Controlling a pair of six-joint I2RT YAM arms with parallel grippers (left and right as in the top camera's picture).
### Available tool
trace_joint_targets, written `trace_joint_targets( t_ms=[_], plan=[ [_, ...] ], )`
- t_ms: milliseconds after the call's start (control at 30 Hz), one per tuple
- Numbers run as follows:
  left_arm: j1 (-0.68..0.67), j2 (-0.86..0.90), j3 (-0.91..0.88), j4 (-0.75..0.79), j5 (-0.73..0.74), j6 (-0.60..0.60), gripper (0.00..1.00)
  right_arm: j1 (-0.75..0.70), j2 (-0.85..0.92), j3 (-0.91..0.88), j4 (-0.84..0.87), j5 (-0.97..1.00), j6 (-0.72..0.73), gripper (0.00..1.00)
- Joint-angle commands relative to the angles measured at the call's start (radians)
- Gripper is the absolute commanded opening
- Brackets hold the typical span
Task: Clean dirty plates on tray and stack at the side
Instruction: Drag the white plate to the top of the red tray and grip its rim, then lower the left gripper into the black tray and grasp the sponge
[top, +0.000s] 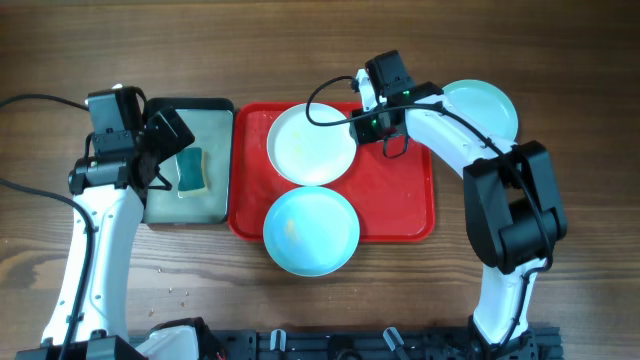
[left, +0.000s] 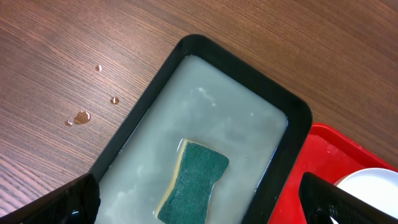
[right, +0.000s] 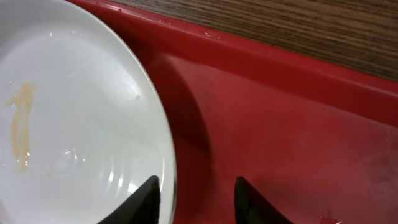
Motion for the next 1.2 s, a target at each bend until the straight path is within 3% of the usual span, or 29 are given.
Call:
trace_joint_targets(
  t_ms=[0, 100, 200, 333, 433, 500, 533, 600, 733, 767, 800, 833, 967, 1167],
  plan=[
    [0.005, 0.006, 0.01, 0.0, 0.008, -0.012, 1.0, 0.0, -0.032, 0.008, 0.0, -0.023, 0.013, 0.46],
    [0.005, 0.006, 0.01, 0.0, 0.023, -0.013, 1.0, 0.0, -0.032, 0.008, 0.011, -0.023, 0.014, 0.48],
    [0.005, 0.006, 0.01, -0.06, 0.219, -0.013, 1.0, 0.0, -0.032, 0.008, 0.01, -0.023, 0.013, 0.48],
    [0.005, 0.006, 0.01, -0.117, 0.248, -0.008, 1.0, 0.0, -0.032, 0.008, 0.006, -0.023, 0.013, 0.48],
    [-0.015, 0.012, 0.004, -0.216, 0.254, 0.113, 0.89, 0.0, -0.032, 0.008, 0.006, -0.023, 0.013, 0.48],
    [-0.035, 0.021, -0.02, -0.234, 0.251, 0.145, 0.88, 0.0, -0.032, 0.008, 0.006, -0.023, 0.013, 0.49],
    [-0.042, 0.025, -0.034, -0.232, 0.251, 0.15, 0.88, 0.0, -0.032, 0.008, 0.006, -0.023, 0.013, 0.49],
    [-0.052, 0.034, -0.049, -0.228, 0.251, 0.15, 1.0, 0.0, -0.032, 0.008, 0.006, -0.023, 0.013, 0.49],
    [-0.052, 0.037, -0.049, -0.213, 0.25, 0.151, 1.0, 0.0, -0.032, 0.008, 0.007, -0.023, 0.013, 0.52],
    [-0.052, 0.038, -0.056, -0.209, 0.203, 0.18, 0.84, 0.0, -0.032, 0.008, 0.007, -0.023, 0.013, 0.52],
    [-0.052, 0.038, -0.068, -0.196, 0.127, 0.183, 0.56, 0.0, -0.032, 0.008, 0.006, -0.023, 0.013, 0.52],
    [-0.051, 0.038, -0.097, -0.154, 0.064, 0.184, 0.49, 0.0, -0.032, 0.008, 0.006, -0.023, 0.013, 0.52],
    [-0.052, 0.04, -0.167, -0.032, 0.049, 0.203, 0.55, 0.0, -0.032, 0.008, 0.007, -0.023, 0.013, 0.52],
    [-0.051, 0.102, -0.134, 0.014, 0.064, 0.237, 0.61, 0.0, -0.032, 0.008, 0.007, -0.023, 0.009, 0.52]
  ],
)
